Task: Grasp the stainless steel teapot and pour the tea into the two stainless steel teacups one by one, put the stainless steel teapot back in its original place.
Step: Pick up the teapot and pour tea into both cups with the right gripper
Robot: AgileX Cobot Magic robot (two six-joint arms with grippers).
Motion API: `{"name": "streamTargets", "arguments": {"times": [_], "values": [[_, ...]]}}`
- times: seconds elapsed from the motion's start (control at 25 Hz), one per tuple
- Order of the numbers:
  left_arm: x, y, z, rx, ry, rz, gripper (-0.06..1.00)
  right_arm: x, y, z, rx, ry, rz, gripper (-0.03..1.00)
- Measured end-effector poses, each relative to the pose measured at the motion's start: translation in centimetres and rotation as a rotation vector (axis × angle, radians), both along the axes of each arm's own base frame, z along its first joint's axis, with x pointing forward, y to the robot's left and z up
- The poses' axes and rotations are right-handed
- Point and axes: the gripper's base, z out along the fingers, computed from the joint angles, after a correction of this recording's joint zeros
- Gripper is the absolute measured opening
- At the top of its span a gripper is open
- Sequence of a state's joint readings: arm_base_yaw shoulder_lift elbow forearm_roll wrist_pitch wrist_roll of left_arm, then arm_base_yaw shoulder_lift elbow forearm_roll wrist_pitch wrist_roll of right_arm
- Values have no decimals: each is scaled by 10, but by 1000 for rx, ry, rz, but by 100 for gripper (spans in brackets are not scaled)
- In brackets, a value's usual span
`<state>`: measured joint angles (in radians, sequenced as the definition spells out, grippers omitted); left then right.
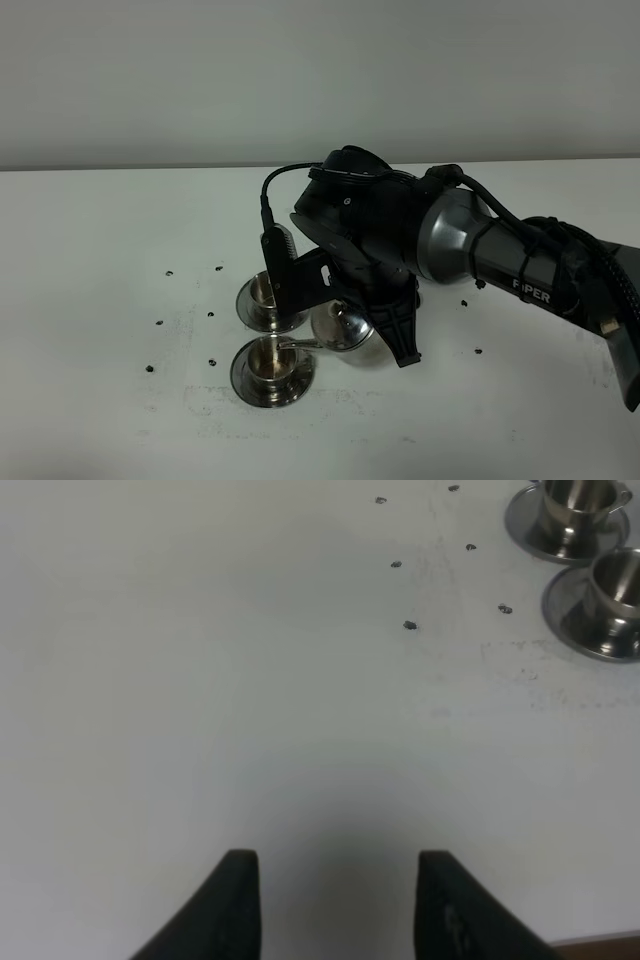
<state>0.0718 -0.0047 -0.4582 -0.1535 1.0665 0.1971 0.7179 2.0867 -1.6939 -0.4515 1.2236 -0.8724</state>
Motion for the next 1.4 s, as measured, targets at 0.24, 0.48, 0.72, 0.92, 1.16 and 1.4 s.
{"name": "streamTargets", "arguments": {"times": [0.24, 0.48, 0.72, 0.92, 1.16, 1.4], "values": [[0, 0, 0, 4, 0, 3, 38, 0, 1, 0, -9, -8, 8, 19], [0, 2, 0, 16, 1, 11, 38, 0, 1, 0, -9, -8, 9, 19], [0, 2, 0, 20, 2, 13, 38, -1, 1, 0, -9, -8, 10, 19], [0, 2, 0, 20, 2, 13, 38, -1, 1, 0, -9, -8, 10, 19], [0, 2, 0, 20, 2, 14, 38, -1, 1, 0, -9, -8, 10, 19], [0, 2, 0, 20, 2, 14, 38, -1, 1, 1, -11, -10, 10, 19]]}}
